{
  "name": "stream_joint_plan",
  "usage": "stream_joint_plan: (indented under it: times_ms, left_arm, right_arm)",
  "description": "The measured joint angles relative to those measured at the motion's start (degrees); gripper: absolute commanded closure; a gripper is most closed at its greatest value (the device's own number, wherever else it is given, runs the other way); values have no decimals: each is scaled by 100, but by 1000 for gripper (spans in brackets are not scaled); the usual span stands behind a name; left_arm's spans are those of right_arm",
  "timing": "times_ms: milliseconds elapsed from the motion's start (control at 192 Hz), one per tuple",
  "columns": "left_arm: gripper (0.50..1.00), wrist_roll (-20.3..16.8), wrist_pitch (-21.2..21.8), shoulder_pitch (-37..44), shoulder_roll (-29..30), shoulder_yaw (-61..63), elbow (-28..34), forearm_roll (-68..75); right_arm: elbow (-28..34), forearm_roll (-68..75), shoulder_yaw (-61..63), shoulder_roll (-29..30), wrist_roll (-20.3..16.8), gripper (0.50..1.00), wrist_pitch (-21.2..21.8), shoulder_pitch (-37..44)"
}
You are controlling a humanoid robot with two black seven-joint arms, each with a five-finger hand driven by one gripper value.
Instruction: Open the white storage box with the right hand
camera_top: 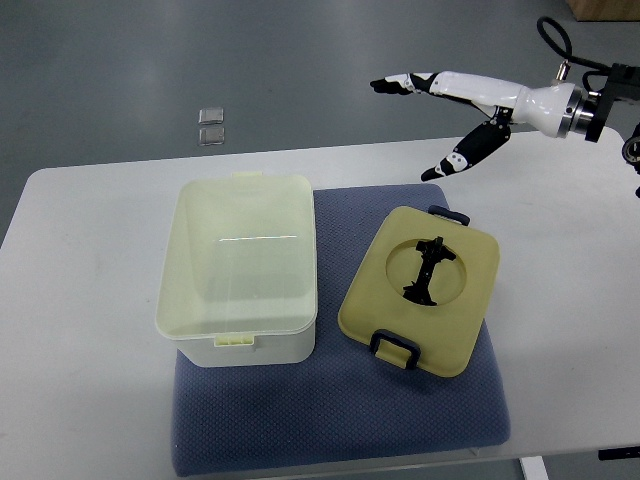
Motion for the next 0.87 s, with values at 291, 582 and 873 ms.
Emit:
stream_joint_plan:
  times_ms: [291,582,873]
  left_arm:
    - [500,0,-4,0,0,-8,-1,1]
    - [500,0,-4,0,0,-11,-16,1]
    - [500,0,-4,0,0,-17,-51,-3]
  right_arm:
    - [-398,4555,826,743,-1545,544,-718,-385]
    - [-696,7745,1161,1552,-1832,544,-1145,-1189]
    - [-1042,7795,2155,2414,-1348,544,-928,-1838]
